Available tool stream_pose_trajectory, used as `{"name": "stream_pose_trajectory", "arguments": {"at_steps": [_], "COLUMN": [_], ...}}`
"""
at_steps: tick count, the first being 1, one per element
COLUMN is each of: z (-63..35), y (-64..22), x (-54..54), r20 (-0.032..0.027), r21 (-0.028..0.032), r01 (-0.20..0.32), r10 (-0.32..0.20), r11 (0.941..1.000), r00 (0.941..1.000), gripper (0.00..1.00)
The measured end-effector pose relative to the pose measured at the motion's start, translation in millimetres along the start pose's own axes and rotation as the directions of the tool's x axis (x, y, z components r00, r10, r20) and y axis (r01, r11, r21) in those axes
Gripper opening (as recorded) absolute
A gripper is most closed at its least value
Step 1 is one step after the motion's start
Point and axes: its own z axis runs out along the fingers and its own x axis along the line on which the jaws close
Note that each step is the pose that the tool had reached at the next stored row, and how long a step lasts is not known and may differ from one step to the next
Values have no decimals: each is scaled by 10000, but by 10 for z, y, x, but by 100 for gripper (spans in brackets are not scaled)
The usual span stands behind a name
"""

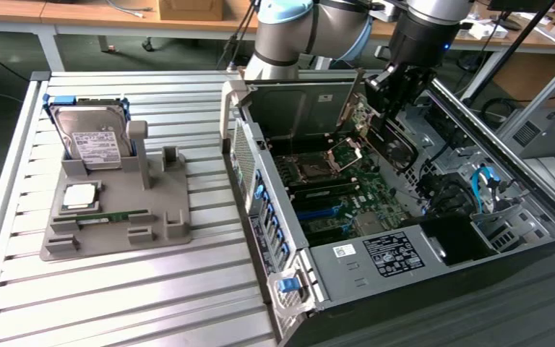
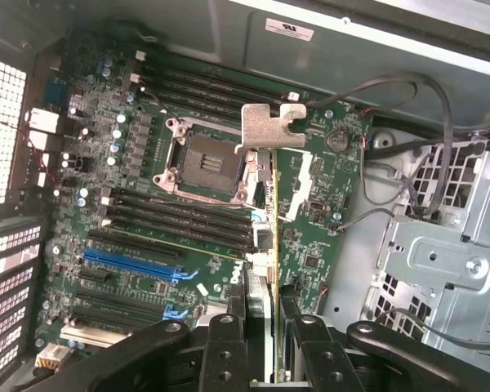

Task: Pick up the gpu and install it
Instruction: 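Insert the gpu into the slot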

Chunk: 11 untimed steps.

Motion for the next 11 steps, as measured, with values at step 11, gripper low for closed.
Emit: {"name": "stream_pose_trajectory", "arguments": {"at_steps": [11], "z": [0], "y": [0], "x": [0], "r20": [8], "r21": [-6], "r01": [203], "r10": [-203], "r11": [9998], "r00": [9998], "gripper": [27]}}
